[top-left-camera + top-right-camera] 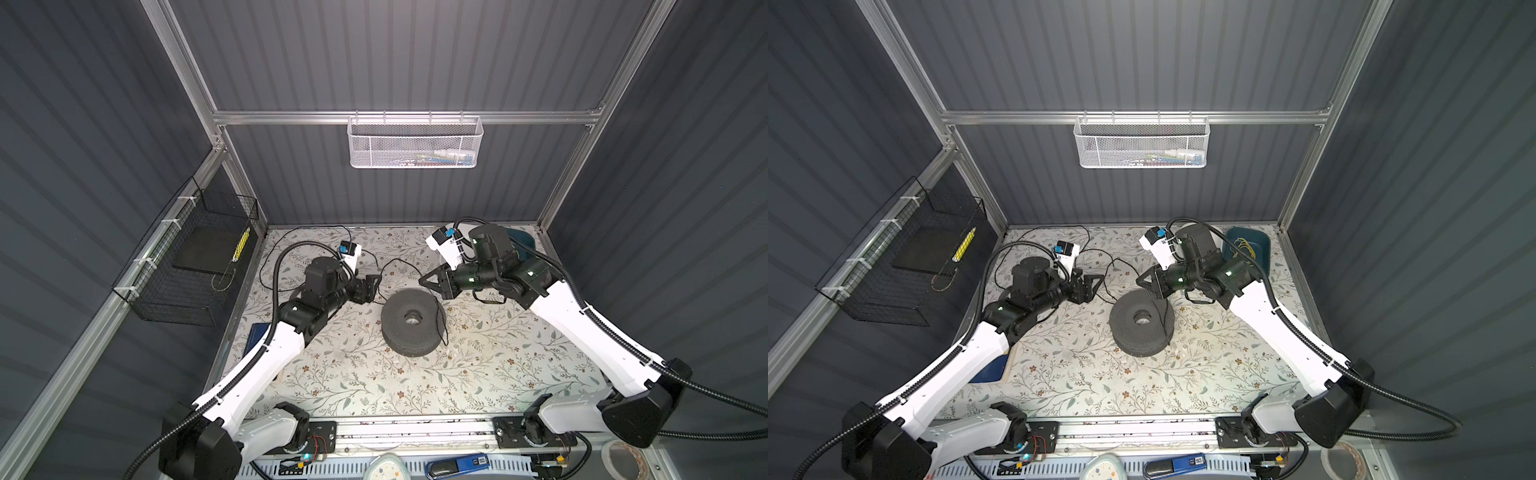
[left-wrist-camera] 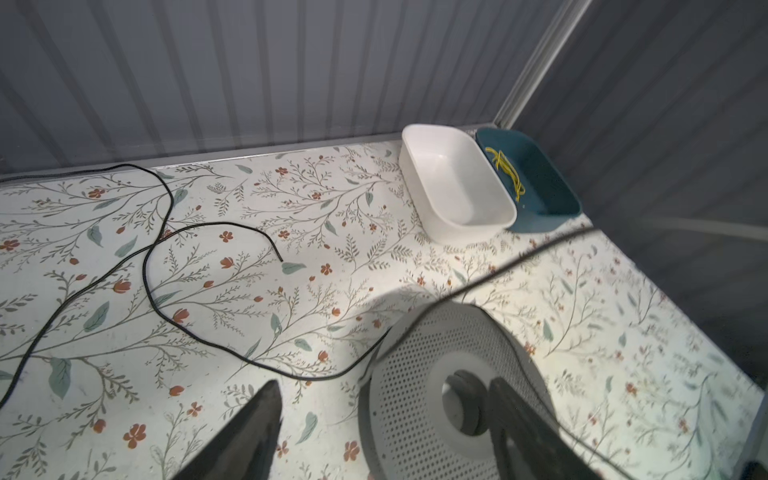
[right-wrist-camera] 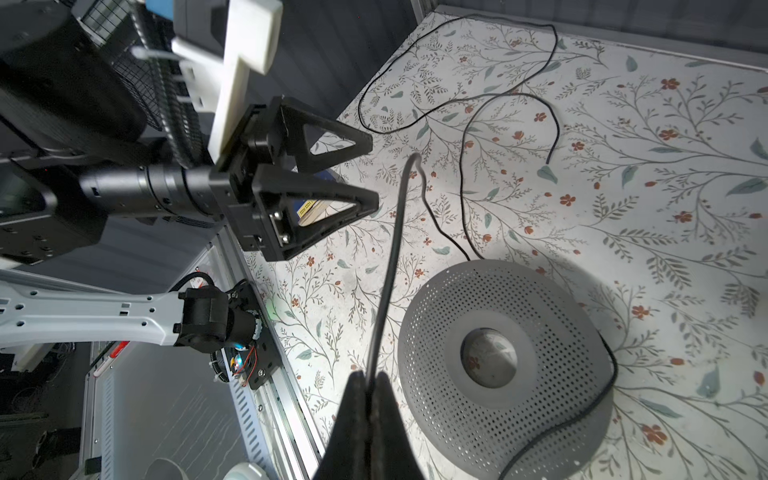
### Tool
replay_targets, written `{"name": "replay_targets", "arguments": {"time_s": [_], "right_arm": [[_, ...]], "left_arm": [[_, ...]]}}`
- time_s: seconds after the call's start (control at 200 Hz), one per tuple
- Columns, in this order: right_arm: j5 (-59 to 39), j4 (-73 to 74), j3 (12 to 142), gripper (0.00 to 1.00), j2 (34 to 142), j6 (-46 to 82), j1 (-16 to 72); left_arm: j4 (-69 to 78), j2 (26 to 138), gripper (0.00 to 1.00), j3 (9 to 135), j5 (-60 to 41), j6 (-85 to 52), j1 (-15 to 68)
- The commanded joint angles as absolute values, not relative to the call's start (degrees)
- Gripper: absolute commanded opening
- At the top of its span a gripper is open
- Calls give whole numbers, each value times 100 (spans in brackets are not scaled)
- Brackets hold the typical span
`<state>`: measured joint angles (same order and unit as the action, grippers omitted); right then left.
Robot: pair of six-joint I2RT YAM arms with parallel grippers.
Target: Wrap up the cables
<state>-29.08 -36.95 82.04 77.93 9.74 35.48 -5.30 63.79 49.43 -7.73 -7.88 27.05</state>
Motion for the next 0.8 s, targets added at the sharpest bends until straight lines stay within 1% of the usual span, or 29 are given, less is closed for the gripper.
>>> {"name": "replay_targets", "arguments": {"time_s": [0.0, 0.08, 0.135, 0.315, 0.42, 0.55, 0.625, 0.7, 0.755, 0.795], "right_arm": [[-2907, -4241, 8405, 0, 7748, 735, 3577], [-3005, -4246, 8370, 0, 7702, 773, 3577], [-3067, -4219, 8342, 0, 7661, 804, 3570], [-3117, -4129, 8306, 0, 7503, 904, 3572], [-3067, -4074, 8344, 0, 7494, 949, 3568], [-3098, -3992, 8424, 0, 7538, 1026, 3568], [-3111, -3974, 8446, 0, 7548, 1049, 3568], [-3097, -3978, 8472, 0, 7523, 1059, 3554], [-3061, -3984, 8490, 0, 7491, 1064, 3551], [-3027, -3983, 8499, 0, 7460, 1084, 3529]], "left_arm": [[540, 6135, 82, 4549, -1002, -74, 2766], [771, 6240, 82, 4535, -947, -21, 2777], [1005, 6420, 82, 4528, -1097, -15, 2777], [1899, 7029, 79, 4281, -1129, -152, 2804], [2352, 7128, 78, 4006, -1301, -359, 2812], [2948, 7238, 78, 3638, -1283, -528, 2821], [3141, 7442, 73, 3596, -1192, -576, 2821], [3454, 7658, 66, 3518, -1012, -532, 2821], [3600, 7806, 57, 3496, -921, -426, 2821], [3579, 7883, 53, 3518, -891, -348, 2821]]}}
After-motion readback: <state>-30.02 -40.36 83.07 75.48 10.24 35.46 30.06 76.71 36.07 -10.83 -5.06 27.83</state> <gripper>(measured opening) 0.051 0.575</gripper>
